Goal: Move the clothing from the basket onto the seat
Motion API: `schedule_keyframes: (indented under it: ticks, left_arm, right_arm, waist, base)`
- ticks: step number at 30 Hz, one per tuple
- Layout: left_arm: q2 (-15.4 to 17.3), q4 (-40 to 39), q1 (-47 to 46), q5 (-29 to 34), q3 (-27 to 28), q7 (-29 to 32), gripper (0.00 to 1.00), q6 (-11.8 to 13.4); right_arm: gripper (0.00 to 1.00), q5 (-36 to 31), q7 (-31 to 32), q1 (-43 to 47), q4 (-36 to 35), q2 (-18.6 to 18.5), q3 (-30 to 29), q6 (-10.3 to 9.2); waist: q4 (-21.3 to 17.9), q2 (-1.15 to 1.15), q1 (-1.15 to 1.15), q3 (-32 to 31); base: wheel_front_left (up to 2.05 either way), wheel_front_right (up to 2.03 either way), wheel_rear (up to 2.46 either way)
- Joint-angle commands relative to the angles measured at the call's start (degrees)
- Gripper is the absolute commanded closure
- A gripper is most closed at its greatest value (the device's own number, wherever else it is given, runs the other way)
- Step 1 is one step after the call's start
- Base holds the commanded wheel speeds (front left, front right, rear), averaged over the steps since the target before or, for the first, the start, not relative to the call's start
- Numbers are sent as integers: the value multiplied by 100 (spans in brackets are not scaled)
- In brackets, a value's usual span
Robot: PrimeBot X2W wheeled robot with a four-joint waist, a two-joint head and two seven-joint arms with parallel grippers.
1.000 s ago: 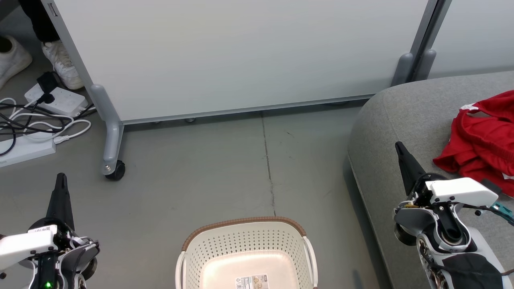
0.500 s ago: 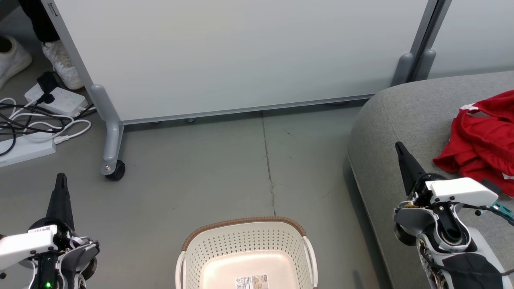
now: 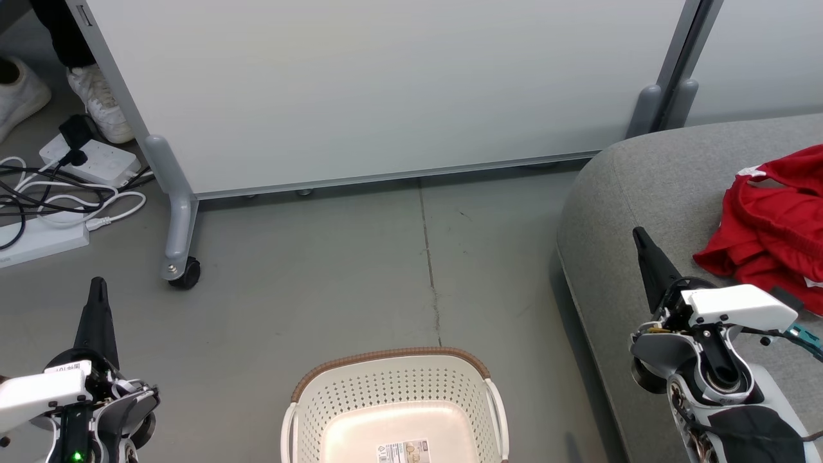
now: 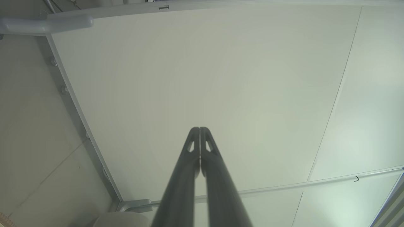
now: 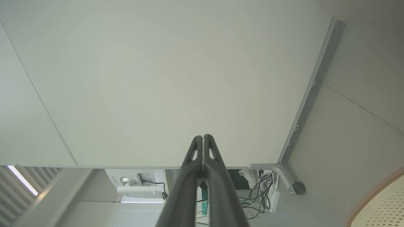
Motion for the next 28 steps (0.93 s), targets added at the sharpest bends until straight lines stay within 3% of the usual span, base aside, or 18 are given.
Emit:
schedule_keyframes:
  ticks: [1,28]
  left_arm:
    - [10,-7,-69,-15,17,29,100,-22]
    - [9,-8,-70,-12,20,26,100,-22]
  right_arm:
    - [100,12,16,-14,15,-51,-13,14]
    - [100,13,16,-14,15,-51,-13,15]
  waist:
    - [0,0,0,0]
    - [0,0,0,0]
  base:
    - [0,0,0]
    - [0,0,0]
